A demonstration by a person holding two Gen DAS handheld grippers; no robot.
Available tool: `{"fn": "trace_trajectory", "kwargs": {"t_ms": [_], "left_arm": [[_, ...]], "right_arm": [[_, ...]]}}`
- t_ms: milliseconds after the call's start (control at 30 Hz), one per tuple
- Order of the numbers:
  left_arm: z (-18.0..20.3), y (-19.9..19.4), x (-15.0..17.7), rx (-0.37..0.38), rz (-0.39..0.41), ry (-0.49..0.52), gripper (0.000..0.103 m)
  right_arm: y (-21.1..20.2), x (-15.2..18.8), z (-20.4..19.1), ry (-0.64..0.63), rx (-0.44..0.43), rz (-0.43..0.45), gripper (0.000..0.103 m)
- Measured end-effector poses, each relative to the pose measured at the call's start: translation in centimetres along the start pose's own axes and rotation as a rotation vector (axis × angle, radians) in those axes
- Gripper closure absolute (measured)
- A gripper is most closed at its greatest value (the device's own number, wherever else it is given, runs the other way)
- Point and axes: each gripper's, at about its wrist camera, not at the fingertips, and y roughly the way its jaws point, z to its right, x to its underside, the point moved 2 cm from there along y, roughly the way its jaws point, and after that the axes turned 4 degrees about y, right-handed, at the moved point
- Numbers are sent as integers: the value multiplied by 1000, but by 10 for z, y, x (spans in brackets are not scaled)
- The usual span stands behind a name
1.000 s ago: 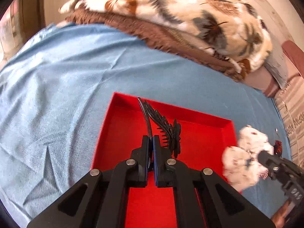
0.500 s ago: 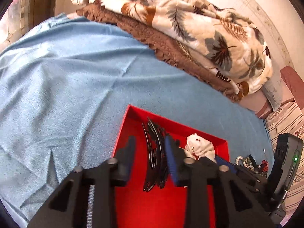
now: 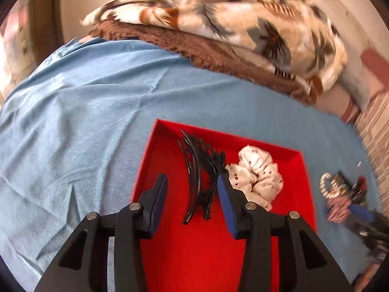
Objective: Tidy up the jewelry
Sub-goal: 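Carry both items into the red tray and open both tools, then withdraw both tools from the tray back toward the pile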
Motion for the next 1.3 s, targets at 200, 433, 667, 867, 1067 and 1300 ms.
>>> {"fn": "trace_trajectory", "kwargs": {"t_ms": [200, 433, 667, 867, 1067, 1300], "left_arm": [[-4, 27, -5, -107, -39, 7, 60], [-14, -9, -4, -72, 49, -43, 60], [28, -22, -2, -5, 64, 35, 50], [83, 24, -2, -137, 4, 262, 50], [53, 30, -10, -143, -21, 154, 50], [35, -32, 7, -20, 80, 66, 50]], "right_arm": [[-38, 27, 34, 42, 51, 27, 43], [-79, 52, 80, 108, 109, 66, 39], [-118, 90, 147, 216, 182, 90, 38], [-133, 107, 179, 285, 208, 99, 38], [-131, 109, 177, 275, 237, 107, 38], [-136, 107, 177, 288, 216, 127, 38]]}}
